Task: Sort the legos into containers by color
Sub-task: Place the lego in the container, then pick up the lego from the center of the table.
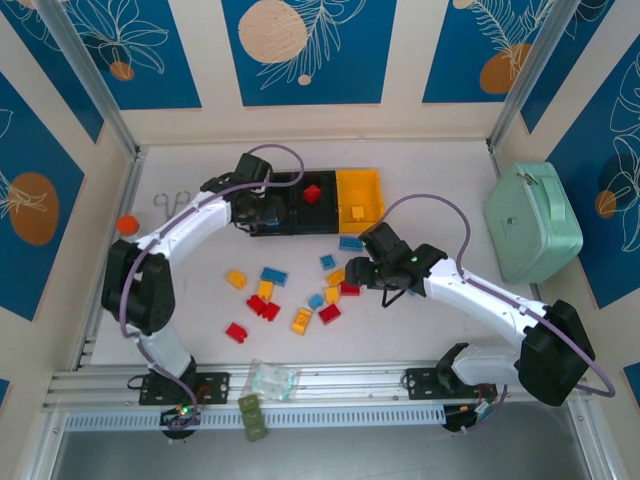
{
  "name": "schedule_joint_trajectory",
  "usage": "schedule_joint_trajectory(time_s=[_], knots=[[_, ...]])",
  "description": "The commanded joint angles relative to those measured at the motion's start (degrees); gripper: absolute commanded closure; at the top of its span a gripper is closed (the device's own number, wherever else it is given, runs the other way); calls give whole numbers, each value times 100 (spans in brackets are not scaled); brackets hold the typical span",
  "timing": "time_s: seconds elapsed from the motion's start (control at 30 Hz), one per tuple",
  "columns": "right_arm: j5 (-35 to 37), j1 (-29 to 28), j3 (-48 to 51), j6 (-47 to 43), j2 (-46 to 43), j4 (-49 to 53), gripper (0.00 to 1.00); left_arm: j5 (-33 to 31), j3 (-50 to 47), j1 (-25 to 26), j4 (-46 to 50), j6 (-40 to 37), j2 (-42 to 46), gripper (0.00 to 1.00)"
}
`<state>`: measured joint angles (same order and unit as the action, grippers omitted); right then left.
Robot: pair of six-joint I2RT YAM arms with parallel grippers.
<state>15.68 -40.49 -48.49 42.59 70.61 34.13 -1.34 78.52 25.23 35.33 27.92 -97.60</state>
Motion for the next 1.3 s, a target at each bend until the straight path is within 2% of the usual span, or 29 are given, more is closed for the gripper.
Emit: schedule_joint_trajectory(time_s=[0.0,0.13,0.3,0.7,1.27], knots=[[-42,65,-185,-74,-21,155,39,544,-507,108,-237,-140,505,43],[-156,50,-290,-241,178,139,38,919,-1269,211,-534,-41,1161,42],[-367,24,-597,-955,748,62,34,1345,-2174,304,-827,197,1868,41],[-306,-29,-1484,-2042,2241,146,33,1728,-3926,454,-1264,890,3344,38],[-219,-239,-2015,-2121,3465,173,35,1643,-4231,456,-1478,1072,3300,38]])
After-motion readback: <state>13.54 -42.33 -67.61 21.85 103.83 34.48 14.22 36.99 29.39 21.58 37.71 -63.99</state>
